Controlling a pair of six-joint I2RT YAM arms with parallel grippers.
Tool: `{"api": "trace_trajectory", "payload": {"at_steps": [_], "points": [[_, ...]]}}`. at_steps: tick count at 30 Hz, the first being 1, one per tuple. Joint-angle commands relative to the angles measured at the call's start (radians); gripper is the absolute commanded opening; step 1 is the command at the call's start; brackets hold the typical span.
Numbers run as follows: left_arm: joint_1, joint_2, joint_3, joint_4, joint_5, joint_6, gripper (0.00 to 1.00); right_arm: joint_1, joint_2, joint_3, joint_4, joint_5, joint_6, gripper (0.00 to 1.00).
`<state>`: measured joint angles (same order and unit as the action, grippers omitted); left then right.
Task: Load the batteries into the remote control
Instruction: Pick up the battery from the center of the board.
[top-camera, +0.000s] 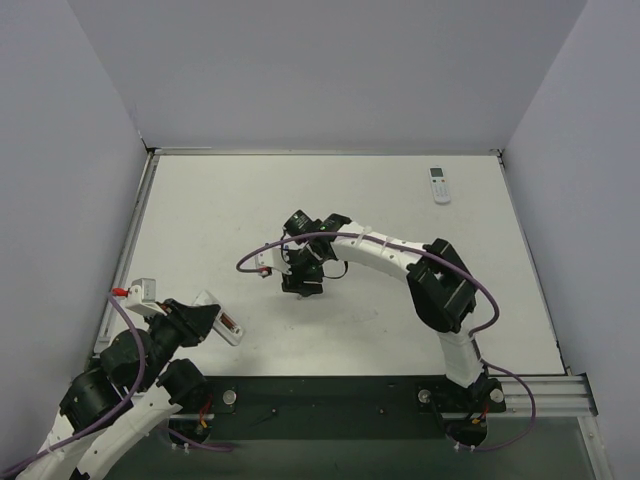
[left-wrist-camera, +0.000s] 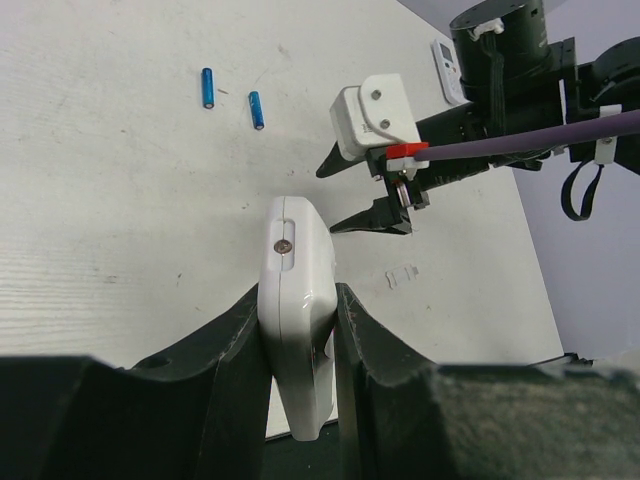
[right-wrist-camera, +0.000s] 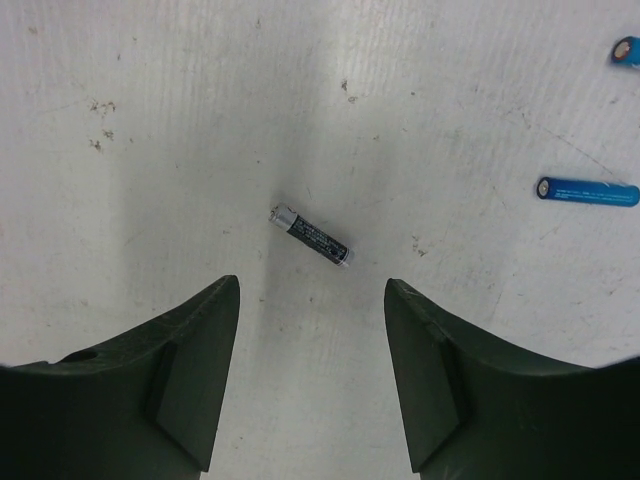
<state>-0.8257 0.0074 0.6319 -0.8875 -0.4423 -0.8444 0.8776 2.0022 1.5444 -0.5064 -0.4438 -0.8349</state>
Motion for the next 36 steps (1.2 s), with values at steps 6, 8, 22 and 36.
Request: {"api": "trace_trajectory", "payload": {"at_steps": [6, 8, 22, 36], "points": [[-0.006, -0.076, 0.002, 0.033, -0.018, 0.021, 0.0, 0.027, 0.124, 0.109, -0.118, 0.004, -0.145, 0.51], [-0.007, -0.078, 0.003, 0.033, -0.018, 0.021, 0.0, 0.029, 0.145, 0.118, -0.118, 0.001, -0.148, 0.49], [-0.009, -0.08, 0.002, 0.027, -0.018, 0.016, 0.0, 0.049, 0.214, 0.16, -0.118, -0.007, -0.125, 0.28], [-0.009, -0.078, -0.052, 0.091, 0.019, 0.002, 0.0, 0.069, 0.168, 0.114, -0.121, 0.04, 0.12, 0.02]]}}
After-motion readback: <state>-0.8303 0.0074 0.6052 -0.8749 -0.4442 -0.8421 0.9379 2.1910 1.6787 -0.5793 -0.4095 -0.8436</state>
